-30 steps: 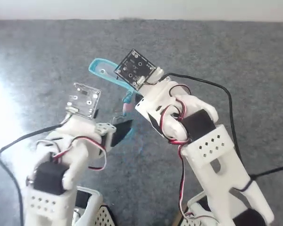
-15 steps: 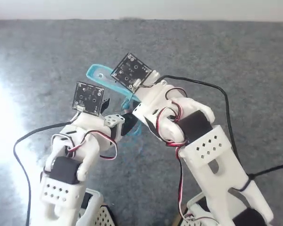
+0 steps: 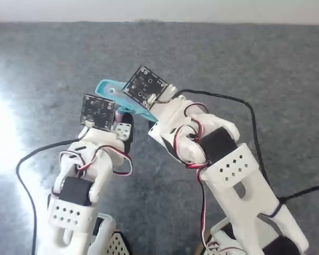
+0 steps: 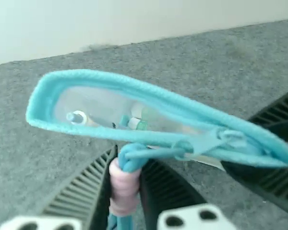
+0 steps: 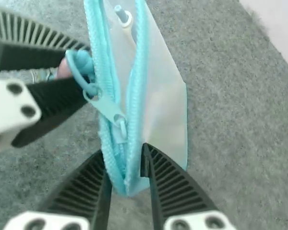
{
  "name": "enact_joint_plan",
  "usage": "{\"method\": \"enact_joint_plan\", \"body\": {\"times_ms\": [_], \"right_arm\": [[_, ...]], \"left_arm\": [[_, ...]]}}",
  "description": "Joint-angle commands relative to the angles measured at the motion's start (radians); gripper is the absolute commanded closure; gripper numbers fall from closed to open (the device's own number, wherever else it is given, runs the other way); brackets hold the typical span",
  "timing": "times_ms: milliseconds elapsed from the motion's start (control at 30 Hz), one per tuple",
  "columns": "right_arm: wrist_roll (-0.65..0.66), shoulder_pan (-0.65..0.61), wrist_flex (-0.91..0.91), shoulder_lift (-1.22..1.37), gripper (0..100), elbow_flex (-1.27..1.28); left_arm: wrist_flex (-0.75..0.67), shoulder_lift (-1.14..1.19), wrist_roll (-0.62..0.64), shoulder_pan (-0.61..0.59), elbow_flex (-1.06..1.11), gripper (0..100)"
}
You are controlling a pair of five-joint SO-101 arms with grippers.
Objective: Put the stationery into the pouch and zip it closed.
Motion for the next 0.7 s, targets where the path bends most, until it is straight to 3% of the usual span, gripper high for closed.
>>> {"method": "enact_joint_plan", "body": {"times_ms": [0, 333, 667], "right_arm": [[0.015, 0.004, -0.033, 0.012, 99.1, 0.060], [0.017, 0.058, -0.079, 0.012, 99.1, 0.187], [0.115, 0.143, -0.147, -0.096, 99.1, 0.356]], "left_arm": [[-0.017, -0.020, 0.006, -0.107, -0.033, 99], [0.026, -0.014, 0.006, -0.265, -0.082, 99], [0.025, -0.012, -0.034, -0.365, -0.077, 99]]}}
